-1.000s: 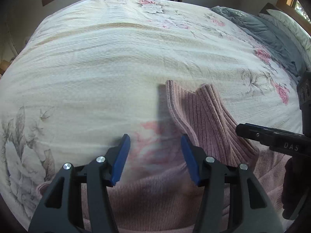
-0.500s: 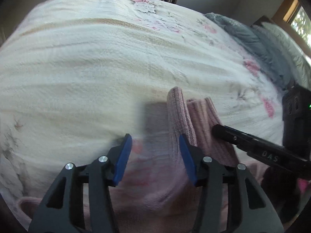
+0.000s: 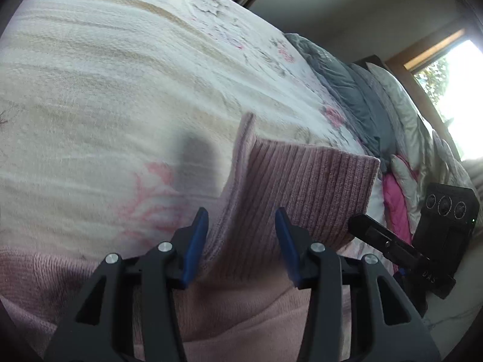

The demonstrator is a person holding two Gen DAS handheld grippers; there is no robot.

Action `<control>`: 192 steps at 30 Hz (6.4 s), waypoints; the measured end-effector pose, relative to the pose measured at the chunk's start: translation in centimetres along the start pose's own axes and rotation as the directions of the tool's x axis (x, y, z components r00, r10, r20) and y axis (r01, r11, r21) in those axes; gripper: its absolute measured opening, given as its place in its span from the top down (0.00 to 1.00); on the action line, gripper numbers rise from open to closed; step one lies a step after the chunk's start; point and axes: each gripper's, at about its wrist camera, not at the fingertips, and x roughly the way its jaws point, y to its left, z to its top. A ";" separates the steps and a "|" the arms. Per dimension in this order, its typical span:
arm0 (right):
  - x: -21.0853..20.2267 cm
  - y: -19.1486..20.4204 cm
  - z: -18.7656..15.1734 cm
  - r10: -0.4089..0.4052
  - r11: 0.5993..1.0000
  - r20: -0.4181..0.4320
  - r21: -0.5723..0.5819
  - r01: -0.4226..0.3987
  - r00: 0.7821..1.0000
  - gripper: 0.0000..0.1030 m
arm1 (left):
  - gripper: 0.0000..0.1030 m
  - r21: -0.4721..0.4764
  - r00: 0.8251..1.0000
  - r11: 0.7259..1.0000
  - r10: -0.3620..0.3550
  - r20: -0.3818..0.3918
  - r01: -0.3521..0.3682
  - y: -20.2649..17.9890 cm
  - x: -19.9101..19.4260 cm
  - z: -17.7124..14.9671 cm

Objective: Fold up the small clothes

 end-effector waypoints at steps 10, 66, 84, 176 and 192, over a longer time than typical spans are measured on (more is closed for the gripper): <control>-2.2 2.3 -9.6 -0.062 0.964 -0.183 -0.266 0.011 0.981 0.89 | 0.49 0.158 0.999 0.987 -0.023 -0.048 0.030 1.4 -4.8 -7.3; -17.7 9.4 -36.8 -0.321 0.927 -0.111 0.168 0.336 0.941 0.60 | 0.47 0.124 0.833 0.826 0.532 0.150 -0.550 -0.6 -23.8 -36.7; -25.2 8.0 -44.5 -0.356 0.888 -0.185 0.239 0.393 0.916 0.53 | 0.40 0.073 0.844 0.841 0.535 0.038 -0.537 1.9 -29.8 -45.6; -21.6 -0.1 -29.9 -0.284 0.853 -0.092 0.430 0.295 0.955 0.41 | 0.55 0.076 0.925 0.923 0.371 0.085 -0.378 3.0 -24.4 -29.1; -20.5 2.4 -28.7 -0.293 0.913 -0.108 0.262 0.312 0.950 0.41 | 0.93 0.196 0.920 0.899 0.377 0.104 -0.391 1.4 -23.0 -29.3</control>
